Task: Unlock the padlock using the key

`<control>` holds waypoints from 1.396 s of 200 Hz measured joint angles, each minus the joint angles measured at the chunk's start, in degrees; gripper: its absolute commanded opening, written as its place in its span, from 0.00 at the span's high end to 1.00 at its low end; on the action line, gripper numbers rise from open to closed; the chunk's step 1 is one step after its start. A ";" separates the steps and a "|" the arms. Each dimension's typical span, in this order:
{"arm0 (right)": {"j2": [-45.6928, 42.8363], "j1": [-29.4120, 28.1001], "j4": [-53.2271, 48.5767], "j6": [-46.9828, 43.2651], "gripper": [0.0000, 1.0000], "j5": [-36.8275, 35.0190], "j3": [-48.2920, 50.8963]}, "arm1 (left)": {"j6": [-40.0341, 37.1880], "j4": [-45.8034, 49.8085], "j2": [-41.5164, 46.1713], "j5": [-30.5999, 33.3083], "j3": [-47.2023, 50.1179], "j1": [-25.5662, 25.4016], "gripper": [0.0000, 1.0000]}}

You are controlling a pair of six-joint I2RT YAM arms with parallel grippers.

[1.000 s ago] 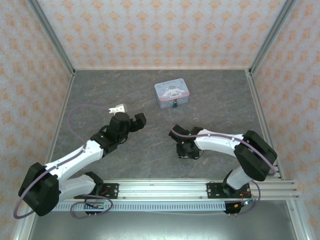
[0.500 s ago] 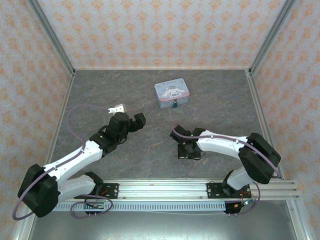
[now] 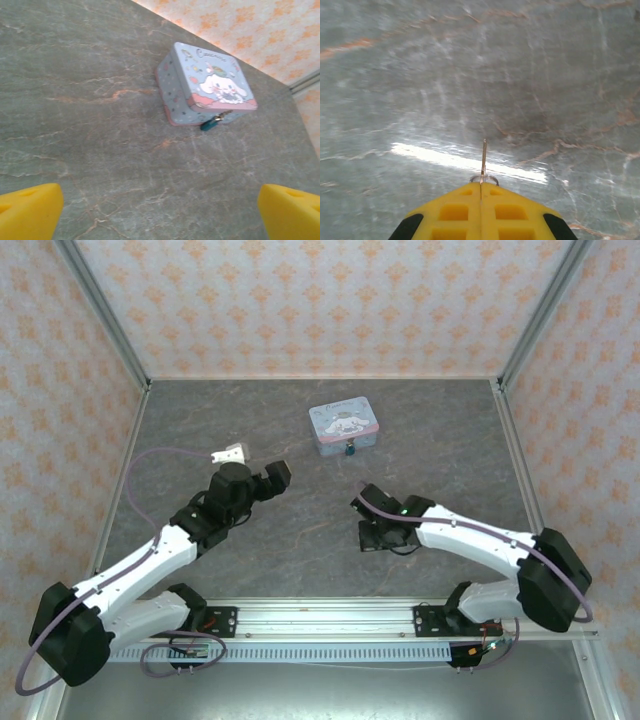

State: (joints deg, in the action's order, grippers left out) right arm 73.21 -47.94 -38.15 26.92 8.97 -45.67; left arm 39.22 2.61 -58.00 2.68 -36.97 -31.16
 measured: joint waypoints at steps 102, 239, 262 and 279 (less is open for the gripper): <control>-18.69 13.18 22.88 -11.56 1.00 33.94 1.18 | 1.73 -12.59 1.29 -26.27 -5.84 0.00 0.15; -17.38 13.40 41.33 -4.31 1.00 44.89 -3.13 | 2.80 -20.50 -3.50 -40.15 -10.80 -5.25 0.44; -16.74 13.40 41.97 -3.50 1.00 44.87 -3.13 | 2.75 -20.65 -3.56 -40.26 -11.08 -5.40 0.53; -16.28 13.40 42.16 -3.04 1.00 44.83 -3.13 | 2.51 -20.65 -3.56 -40.59 -11.32 -5.62 0.60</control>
State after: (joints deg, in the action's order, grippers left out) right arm 56.93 -34.54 4.01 23.88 53.80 -48.80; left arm 41.74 -18.04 -61.56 -37.91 -48.29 -36.77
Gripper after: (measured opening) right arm 0.046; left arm 0.441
